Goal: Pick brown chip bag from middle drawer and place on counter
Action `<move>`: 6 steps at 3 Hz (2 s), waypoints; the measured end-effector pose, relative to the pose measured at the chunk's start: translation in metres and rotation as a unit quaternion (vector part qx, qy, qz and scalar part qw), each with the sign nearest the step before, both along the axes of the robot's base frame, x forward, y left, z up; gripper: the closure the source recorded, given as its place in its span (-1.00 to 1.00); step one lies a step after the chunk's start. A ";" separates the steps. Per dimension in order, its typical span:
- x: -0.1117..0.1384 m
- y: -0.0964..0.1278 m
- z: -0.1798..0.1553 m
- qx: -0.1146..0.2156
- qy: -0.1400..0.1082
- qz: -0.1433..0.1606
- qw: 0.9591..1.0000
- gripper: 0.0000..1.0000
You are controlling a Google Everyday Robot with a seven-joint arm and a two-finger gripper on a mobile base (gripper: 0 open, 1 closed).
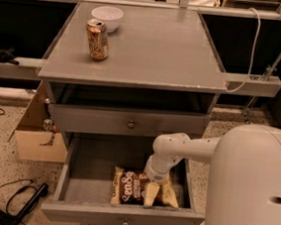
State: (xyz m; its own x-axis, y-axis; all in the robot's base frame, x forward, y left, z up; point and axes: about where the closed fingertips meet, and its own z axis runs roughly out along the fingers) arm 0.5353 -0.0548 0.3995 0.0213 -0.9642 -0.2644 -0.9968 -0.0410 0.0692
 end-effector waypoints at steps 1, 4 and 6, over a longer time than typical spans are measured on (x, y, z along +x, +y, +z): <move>0.000 0.000 0.000 0.000 0.000 0.000 1.000 0.30; -0.050 -0.062 0.128 0.030 -0.079 -0.057 0.995 1.00; -0.060 -0.143 0.320 0.039 -0.149 -0.085 0.984 1.00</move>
Offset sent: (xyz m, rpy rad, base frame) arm -0.0008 -0.0043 0.0244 0.0162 -0.0384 -0.0218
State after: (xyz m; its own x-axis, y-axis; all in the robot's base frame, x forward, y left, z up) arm 0.4756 -0.1981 0.7190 -0.0500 -0.9375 -0.3444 -0.9652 0.1340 -0.2246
